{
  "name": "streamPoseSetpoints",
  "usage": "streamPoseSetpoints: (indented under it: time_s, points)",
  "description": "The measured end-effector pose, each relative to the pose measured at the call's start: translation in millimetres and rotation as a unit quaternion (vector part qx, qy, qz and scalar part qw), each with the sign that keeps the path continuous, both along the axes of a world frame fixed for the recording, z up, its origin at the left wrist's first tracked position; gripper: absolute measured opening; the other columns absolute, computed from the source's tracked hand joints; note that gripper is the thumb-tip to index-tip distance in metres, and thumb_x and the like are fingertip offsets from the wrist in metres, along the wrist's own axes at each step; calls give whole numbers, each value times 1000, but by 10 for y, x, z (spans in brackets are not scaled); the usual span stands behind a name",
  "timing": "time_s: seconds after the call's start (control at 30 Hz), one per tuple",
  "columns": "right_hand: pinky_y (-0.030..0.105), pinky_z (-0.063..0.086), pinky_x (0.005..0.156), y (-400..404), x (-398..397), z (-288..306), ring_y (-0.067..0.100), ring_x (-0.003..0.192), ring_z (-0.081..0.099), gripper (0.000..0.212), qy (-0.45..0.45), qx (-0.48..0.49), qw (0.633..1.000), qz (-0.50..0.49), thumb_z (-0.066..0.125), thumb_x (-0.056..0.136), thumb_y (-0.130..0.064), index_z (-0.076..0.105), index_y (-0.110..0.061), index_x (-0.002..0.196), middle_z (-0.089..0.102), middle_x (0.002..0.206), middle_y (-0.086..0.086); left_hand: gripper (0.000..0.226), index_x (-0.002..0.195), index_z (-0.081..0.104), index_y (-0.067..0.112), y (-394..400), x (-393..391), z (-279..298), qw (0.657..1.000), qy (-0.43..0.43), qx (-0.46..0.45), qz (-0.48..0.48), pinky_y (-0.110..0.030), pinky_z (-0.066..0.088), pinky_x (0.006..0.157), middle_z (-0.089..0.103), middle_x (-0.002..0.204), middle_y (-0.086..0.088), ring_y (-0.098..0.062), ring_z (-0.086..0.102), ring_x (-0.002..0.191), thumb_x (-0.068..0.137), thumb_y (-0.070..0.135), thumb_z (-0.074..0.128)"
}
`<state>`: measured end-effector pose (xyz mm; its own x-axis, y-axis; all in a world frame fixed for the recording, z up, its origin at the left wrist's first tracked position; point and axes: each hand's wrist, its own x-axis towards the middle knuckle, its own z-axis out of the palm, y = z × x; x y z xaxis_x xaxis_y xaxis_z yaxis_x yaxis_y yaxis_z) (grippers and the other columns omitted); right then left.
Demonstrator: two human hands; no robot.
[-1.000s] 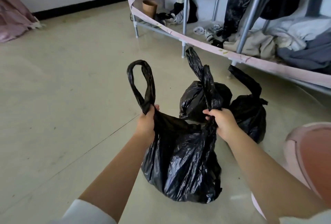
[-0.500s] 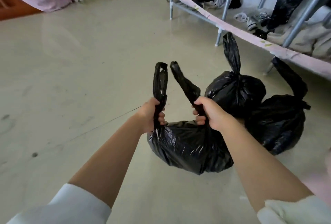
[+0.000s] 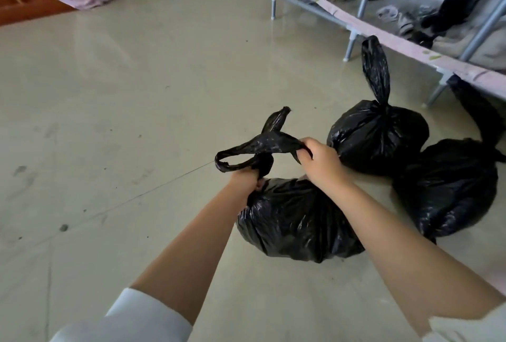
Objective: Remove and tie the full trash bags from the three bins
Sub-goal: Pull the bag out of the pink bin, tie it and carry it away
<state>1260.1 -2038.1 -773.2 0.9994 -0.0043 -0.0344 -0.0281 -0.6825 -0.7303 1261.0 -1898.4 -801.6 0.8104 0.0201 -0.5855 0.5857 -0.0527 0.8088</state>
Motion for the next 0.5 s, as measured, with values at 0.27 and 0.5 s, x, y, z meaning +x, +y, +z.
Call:
streamPoseSetpoints:
  time_s: [0.27,0.5]
  points:
    - [33,27,61,35,-71,-65,36,87,61,25,-35,-109,990,81,51,92,-15,63,4,101,67,94,25,34,73,49,20,23,-25,34,978,21,-195,-77,-14,28,42,34,56,6,-6,31,43,92,47,41]
    - [-2,32,49,15,-98,116,19,79,54,28,202,-120,944,229,52,93,-25,64,-6,109,60,93,7,46,67,46,14,204,-24,-45,965,55,-254,26,-10,28,33,41,39,2,-7,30,23,97,46,33]
